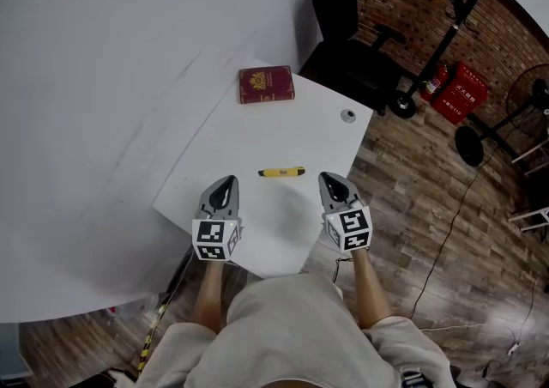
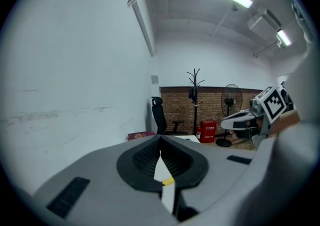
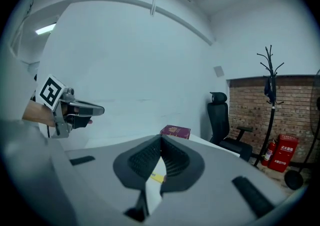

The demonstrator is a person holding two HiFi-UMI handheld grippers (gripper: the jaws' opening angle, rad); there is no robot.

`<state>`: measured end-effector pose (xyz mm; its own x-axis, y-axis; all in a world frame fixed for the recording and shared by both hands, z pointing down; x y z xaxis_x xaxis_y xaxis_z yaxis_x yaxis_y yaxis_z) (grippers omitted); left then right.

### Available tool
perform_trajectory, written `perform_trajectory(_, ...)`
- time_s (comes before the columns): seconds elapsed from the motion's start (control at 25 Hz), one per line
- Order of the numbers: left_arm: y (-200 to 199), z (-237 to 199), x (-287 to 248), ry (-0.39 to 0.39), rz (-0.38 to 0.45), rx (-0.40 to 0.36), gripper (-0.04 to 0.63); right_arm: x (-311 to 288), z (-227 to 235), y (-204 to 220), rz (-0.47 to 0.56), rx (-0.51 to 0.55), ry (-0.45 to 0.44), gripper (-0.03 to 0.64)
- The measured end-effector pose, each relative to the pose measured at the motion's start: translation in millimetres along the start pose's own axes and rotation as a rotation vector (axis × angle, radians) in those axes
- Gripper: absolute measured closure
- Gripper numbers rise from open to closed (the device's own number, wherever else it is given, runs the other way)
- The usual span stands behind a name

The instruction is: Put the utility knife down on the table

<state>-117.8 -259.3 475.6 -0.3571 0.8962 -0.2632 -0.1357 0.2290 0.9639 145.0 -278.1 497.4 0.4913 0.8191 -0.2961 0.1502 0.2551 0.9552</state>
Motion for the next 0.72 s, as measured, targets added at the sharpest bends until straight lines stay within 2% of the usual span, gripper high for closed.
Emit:
perform_trajectory(0.32,-18,-2,5,-0.015,0.046,-0.012,0.589,4,5,-25,0.058,0.019,0.028,0.618)
perform_trajectory(0.72,-32,-4,7,-0.027,0.076,-0.023,0.588,7,9,-35,0.082,0.015,0.038,0.62)
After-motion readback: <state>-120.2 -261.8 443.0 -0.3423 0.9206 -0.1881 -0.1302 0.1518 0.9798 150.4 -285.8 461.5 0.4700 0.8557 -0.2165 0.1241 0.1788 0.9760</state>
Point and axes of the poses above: the fingertips, and each gripper's own axes: x backward along the fingers, z to its right, y out of its underside, the point moved 6 cm from there along x, backward along the fingers, and after that the axes turned 2 degrees about -x, right-handed, at the moved point
